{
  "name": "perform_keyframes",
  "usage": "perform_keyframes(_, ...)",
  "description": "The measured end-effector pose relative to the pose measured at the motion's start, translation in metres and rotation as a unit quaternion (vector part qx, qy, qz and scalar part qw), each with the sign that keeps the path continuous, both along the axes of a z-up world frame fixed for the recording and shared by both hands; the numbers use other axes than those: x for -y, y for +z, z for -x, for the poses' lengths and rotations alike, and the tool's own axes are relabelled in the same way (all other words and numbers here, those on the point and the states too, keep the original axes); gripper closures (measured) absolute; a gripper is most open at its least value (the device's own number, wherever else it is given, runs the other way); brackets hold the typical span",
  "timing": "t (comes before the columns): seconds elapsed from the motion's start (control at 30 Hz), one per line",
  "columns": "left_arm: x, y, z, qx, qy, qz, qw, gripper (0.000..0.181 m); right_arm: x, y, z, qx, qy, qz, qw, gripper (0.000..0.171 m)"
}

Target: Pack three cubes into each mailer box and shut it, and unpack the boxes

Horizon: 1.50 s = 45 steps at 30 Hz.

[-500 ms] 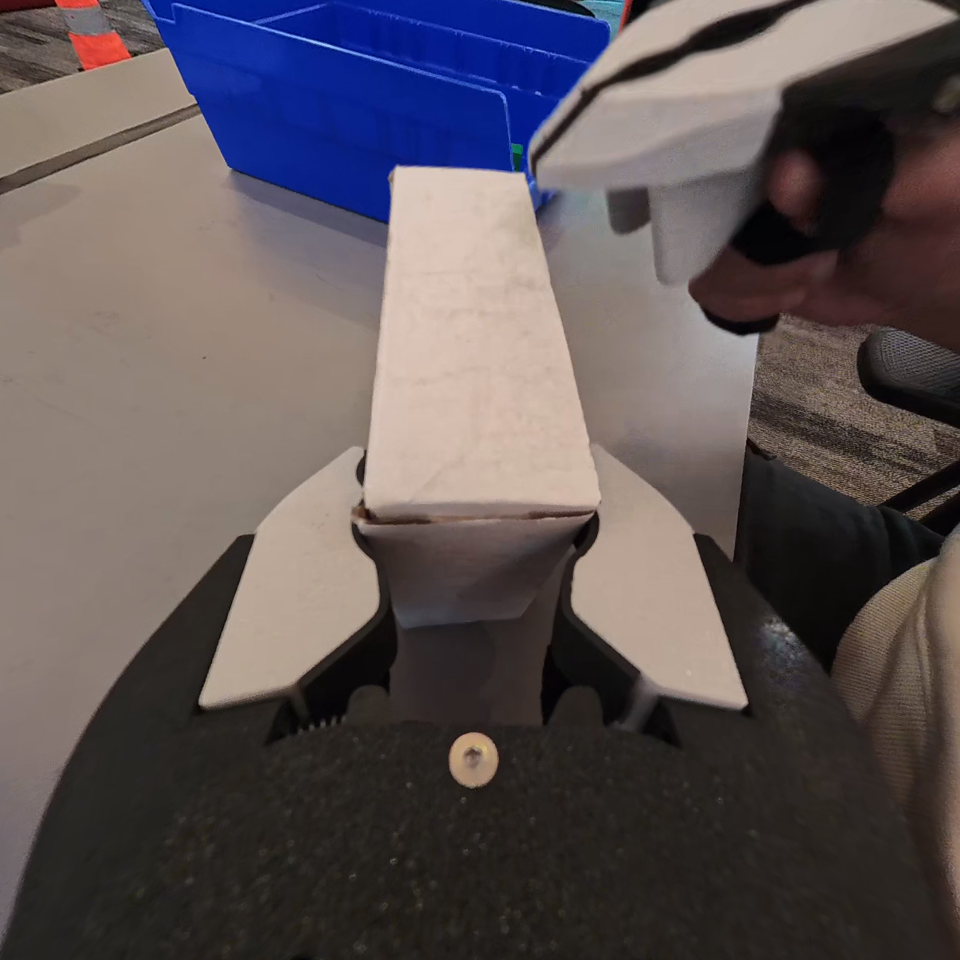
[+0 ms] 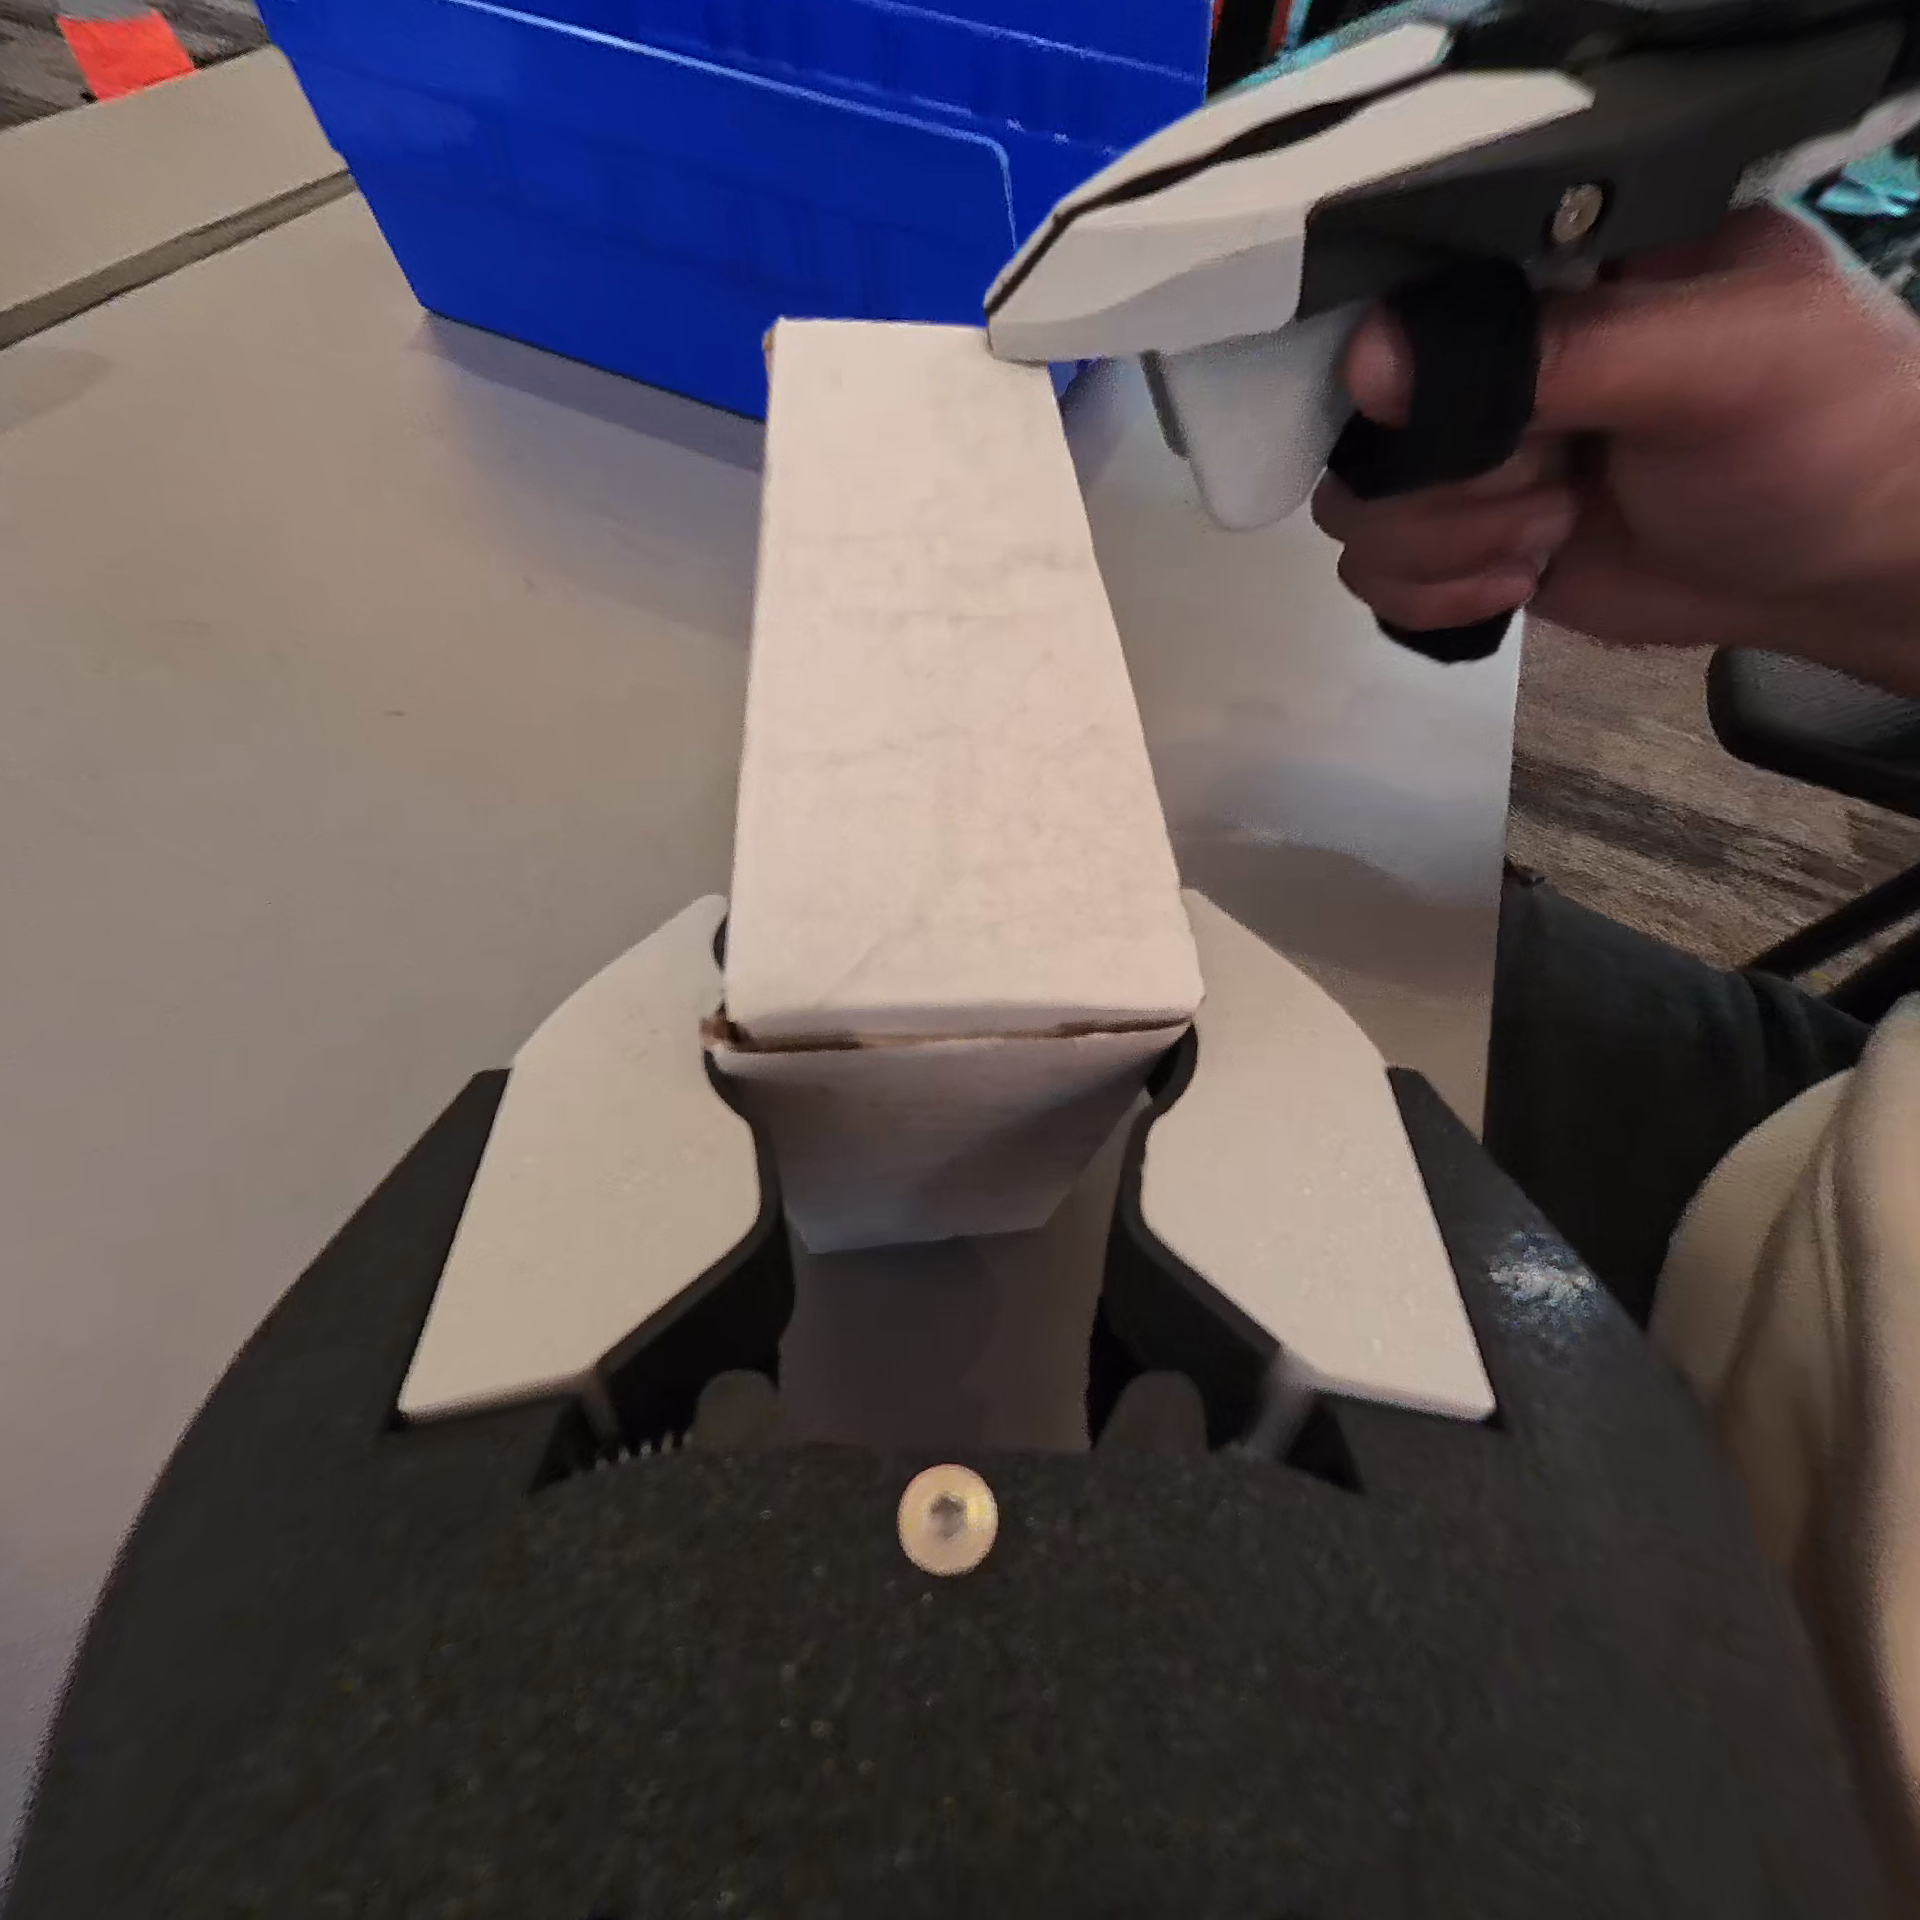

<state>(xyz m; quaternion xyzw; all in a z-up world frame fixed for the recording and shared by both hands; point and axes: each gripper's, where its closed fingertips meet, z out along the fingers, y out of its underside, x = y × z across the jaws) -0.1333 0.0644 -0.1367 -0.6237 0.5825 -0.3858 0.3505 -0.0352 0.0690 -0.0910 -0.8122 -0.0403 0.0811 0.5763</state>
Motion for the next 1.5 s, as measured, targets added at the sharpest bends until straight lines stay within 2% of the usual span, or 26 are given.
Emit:
perform_keyframes(0.03, -0.003, 0.0, 0.003, -0.003, -0.006, 0.003, 1.0, 0.108, 0.0, 0.001, 0.004, -0.002, 0.026, 0.011, 1.0, 0.171)
perform_keyframes(0.1, -0.015, -0.005, 0.011, -0.017, 0.012, -0.012, 1.0, 0.103, 0.006, 0.004, 0.026, 0.01, 0.137, 0.039, 0.99, 0.171)
perform_keyframes(0.13, -0.019, -0.01, 0.016, -0.028, 0.019, -0.025, 0.999, 0.09, 0.013, 0.004, 0.039, 0.033, 0.201, 0.058, 0.977, 0.171)
perform_keyframes(0.2, -0.019, -0.013, 0.023, -0.04, 0.019, -0.041, 0.998, 0.09, 0.022, 0.0, 0.048, 0.132, 0.278, 0.092, 0.947, 0.122)
perform_keyframes(0.3, -0.01, -0.008, 0.033, -0.029, 0.018, -0.033, 0.999, 0.092, 0.022, 0.007, 0.055, 0.282, 0.35, 0.109, 0.887, 0.113)
perform_keyframes(0.37, -0.007, -0.005, 0.041, -0.021, 0.02, -0.027, 0.999, 0.098, 0.017, 0.015, 0.065, 0.326, 0.394, 0.11, 0.852, 0.103)
perform_keyframes(0.43, -0.006, -0.005, 0.048, -0.015, 0.026, -0.022, 0.999, 0.105, 0.014, 0.011, 0.07, 0.363, 0.432, 0.154, 0.811, 0.087)
perform_keyframes(0.53, -0.01, -0.001, 0.051, -0.007, 0.033, -0.013, 0.999, 0.105, 0.002, 0.002, 0.072, 0.415, 0.461, 0.199, 0.759, 0.088)
perform_keyframes(0.63, -0.012, 0.001, 0.054, -0.001, 0.036, -0.006, 0.999, 0.105, -0.016, -0.012, 0.08, 0.439, 0.473, 0.218, 0.732, 0.085)
perform_keyframes(0.67, -0.013, 0.0, 0.056, -0.004, 0.037, -0.008, 0.999, 0.105, -0.02, -0.019, 0.081, 0.446, 0.477, 0.226, 0.723, 0.089)
perform_keyframes(0.7, -0.014, -0.002, 0.058, -0.007, 0.038, -0.01, 0.999, 0.106, -0.021, -0.025, 0.082, 0.452, 0.487, 0.236, 0.709, 0.105)
perform_keyframes(0.8, -0.017, -0.004, 0.064, -0.009, 0.044, -0.011, 0.999, 0.108, -0.021, -0.02, 0.082, 0.458, 0.483, 0.242, 0.706, 0.108)
perform_keyframes(0.87, -0.02, -0.002, 0.068, -0.005, 0.05, -0.007, 0.999, 0.109, -0.025, 0.006, 0.068, 0.491, 0.459, 0.205, 0.712, 0.108)
perform_keyframes(0.93, -0.022, 0.001, 0.069, 0.004, 0.054, 0.001, 0.999, 0.11, -0.034, 0.054, 0.043, 0.524, 0.405, 0.153, 0.734, 0.109)
perform_keyframes(1.03, -0.026, 0.002, 0.068, 0.007, 0.061, 0.016, 0.998, 0.111, -0.046, 0.145, -0.016, 0.57, 0.282, 0.067, 0.768, 0.109)
perform_keyframes(1.1, -0.028, 0.001, 0.065, 0.006, 0.064, 0.018, 0.998, 0.111, -0.05, 0.186, -0.065, 0.603, 0.201, 0.036, 0.772, 0.109)
perform_keyframes(1.13, -0.028, 0.001, 0.062, 0.007, 0.065, 0.018, 0.998, 0.112, -0.052, 0.194, -0.091, 0.621, 0.17, 0.034, 0.764, 0.109)
perform_keyframes(1.2, -0.027, 0.002, 0.056, 0.008, 0.063, 0.024, 0.998, 0.112, -0.06, 0.187, -0.146, 0.661, 0.119, 0.056, 0.739, 0.109)
perform_keyframes(1.33, -0.02, -0.001, 0.043, 0.001, 0.051, 0.029, 0.998, 0.112, -0.079, 0.106, -0.234, 0.68, 0.111, 0.163, 0.706, 0.109)
perform_keyframes(1.4, -0.016, -0.007, 0.039, -0.01, 0.046, 0.024, 0.999, 0.112, -0.09, 0.071, -0.257, 0.668, 0.12, 0.195, 0.708, 0.109)
perform_keyframes(1.5, -0.013, -0.013, 0.037, -0.021, 0.043, 0.019, 0.999, 0.112, -0.113, 0.044, -0.266, 0.636, 0.137, 0.203, 0.732, 0.109)
